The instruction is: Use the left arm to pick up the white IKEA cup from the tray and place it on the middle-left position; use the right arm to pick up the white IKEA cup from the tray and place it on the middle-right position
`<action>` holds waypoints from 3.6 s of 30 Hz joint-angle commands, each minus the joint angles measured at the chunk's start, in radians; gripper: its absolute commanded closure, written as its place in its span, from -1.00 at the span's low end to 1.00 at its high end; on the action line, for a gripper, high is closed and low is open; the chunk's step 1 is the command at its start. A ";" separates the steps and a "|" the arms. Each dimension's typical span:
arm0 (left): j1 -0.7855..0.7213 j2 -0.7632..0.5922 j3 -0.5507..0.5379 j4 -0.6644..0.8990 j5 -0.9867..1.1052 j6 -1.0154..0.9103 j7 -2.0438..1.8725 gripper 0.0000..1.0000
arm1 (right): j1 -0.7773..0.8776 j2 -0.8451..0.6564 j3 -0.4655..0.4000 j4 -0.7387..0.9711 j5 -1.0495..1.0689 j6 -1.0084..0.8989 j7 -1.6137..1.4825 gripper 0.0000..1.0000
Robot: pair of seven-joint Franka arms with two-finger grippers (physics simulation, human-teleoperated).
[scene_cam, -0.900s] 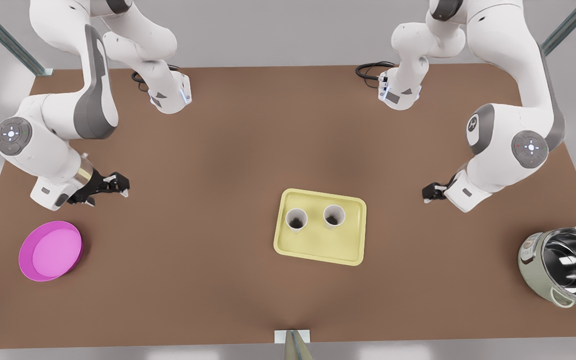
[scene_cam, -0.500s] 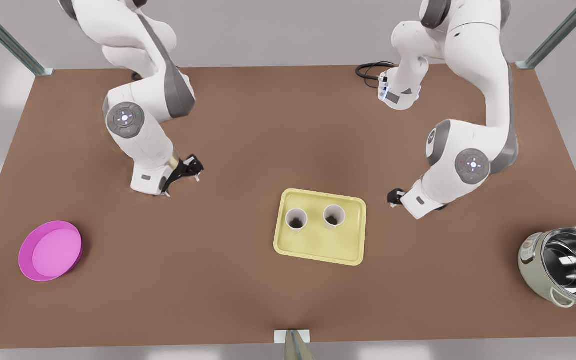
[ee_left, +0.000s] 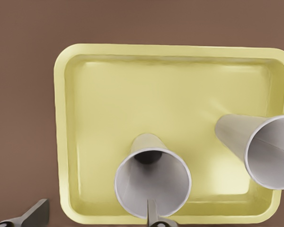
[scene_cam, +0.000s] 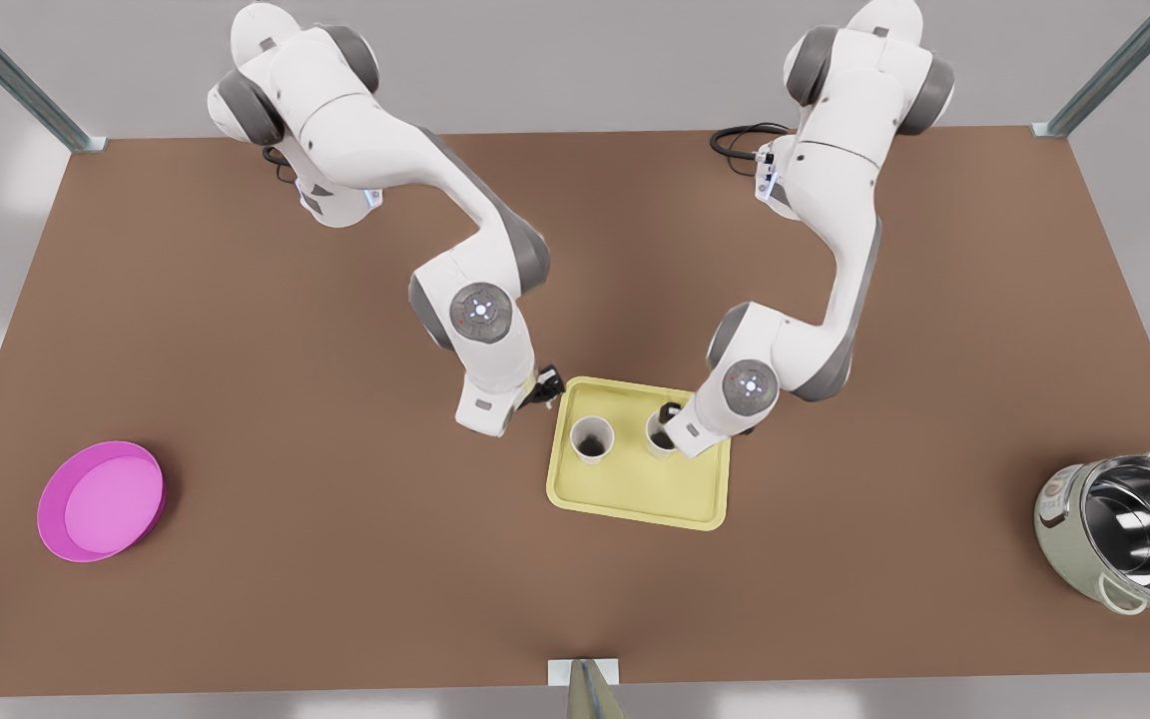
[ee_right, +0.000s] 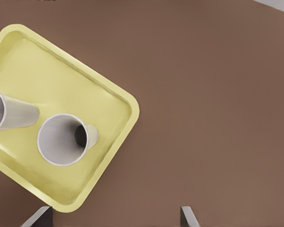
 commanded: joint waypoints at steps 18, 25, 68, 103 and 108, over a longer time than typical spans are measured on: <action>-0.029 0.072 0.000 -0.016 0.013 0.192 -0.169 -0.95 | 0.019 0.221 0.029 0.107 0.072 0.179 0.337 -1.00; -0.030 0.084 0.001 -0.014 0.013 0.194 -0.163 -0.66 | 0.022 0.278 0.044 0.128 0.072 0.250 0.354 -1.00; 0.534 0.171 0.006 0.104 -0.113 0.359 0.291 -0.87 | -0.214 0.059 -0.020 0.111 -0.063 -0.214 -0.514 0.92; 0.501 -0.462 -0.094 -0.014 0.085 -0.317 0.345 -1.00 | -0.268 0.235 0.034 0.107 0.131 -0.051 -0.524 0.87; 0.502 -0.458 -0.094 -0.016 0.085 -0.317 0.345 -1.00 | -0.252 0.235 0.026 0.111 0.112 -0.034 -0.516 0.87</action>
